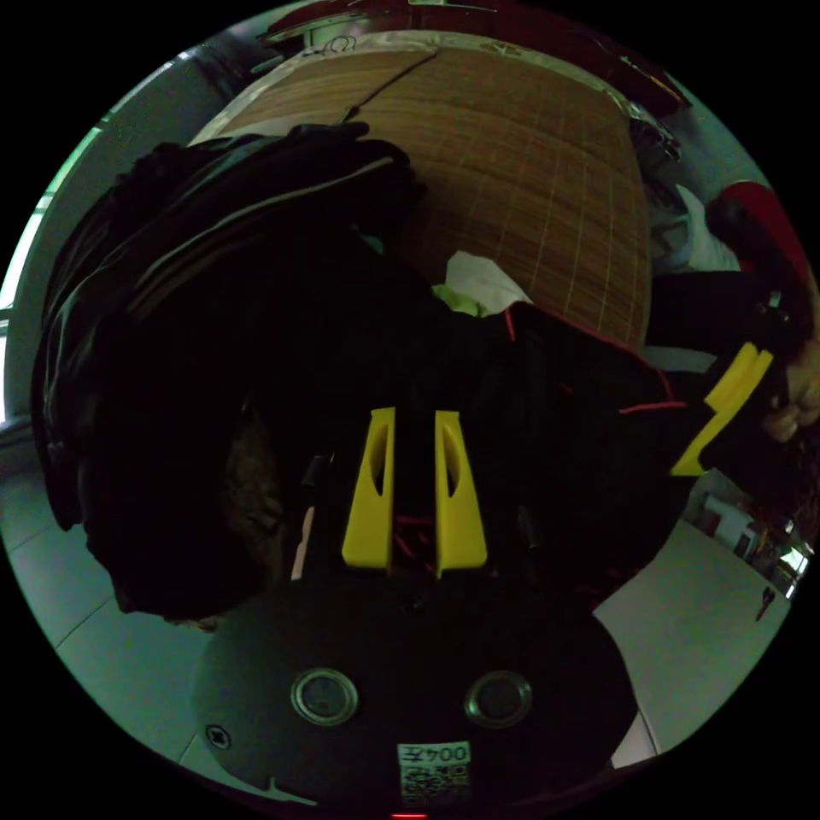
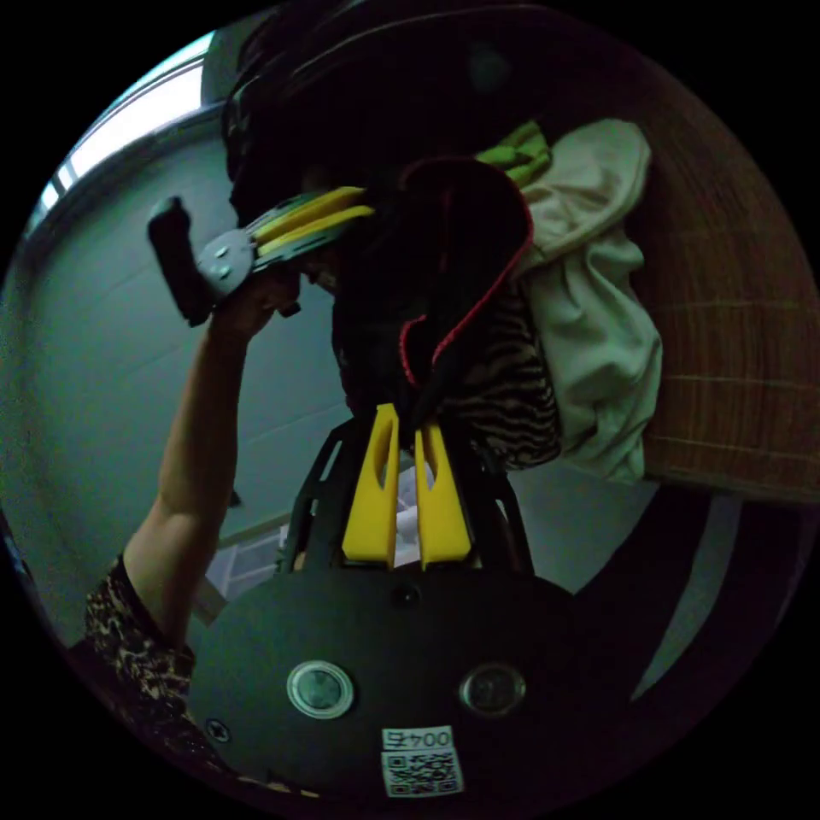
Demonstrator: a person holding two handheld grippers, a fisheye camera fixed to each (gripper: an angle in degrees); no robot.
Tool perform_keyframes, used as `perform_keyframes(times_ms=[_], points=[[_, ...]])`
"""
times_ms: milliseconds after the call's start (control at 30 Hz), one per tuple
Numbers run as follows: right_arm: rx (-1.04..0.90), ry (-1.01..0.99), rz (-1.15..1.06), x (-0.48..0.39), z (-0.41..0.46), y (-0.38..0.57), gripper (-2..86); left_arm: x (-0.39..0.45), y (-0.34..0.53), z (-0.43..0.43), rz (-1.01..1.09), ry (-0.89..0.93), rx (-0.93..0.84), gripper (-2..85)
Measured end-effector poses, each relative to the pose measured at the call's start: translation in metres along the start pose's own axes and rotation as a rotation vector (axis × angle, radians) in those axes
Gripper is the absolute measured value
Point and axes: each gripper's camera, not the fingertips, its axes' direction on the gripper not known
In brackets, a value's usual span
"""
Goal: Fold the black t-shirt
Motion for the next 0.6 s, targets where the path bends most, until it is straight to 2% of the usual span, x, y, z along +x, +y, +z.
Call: perform_keyframes(times_ms=[100,333,433,500,600], points=[[-0.002,0.058,-0.072,-0.024,-0.029,0.011,3.2,0.012,-0.002,-0.013,-0.029,-0.076,-0.036,3.3],[0.076,0.267,-0.261,-0.079,-0.121,0.049,2.1,0.021,0.023,-0.100,-0.253,-0.234,0.028,2.0],[0.138,0.389,-0.368,-0.113,-0.168,0.069,1.9,0.027,0.037,-0.132,-0.361,-0.295,0.007,1.9],[0.197,0.537,-0.477,-0.144,-0.200,0.087,1.7,0.030,0.048,-0.146,-0.464,-0.334,0.003,2.0],[0.247,0.706,-0.604,-0.181,-0.228,0.105,1.6,0.045,0.060,-0.157,-0.539,-0.274,0.048,2.5]])
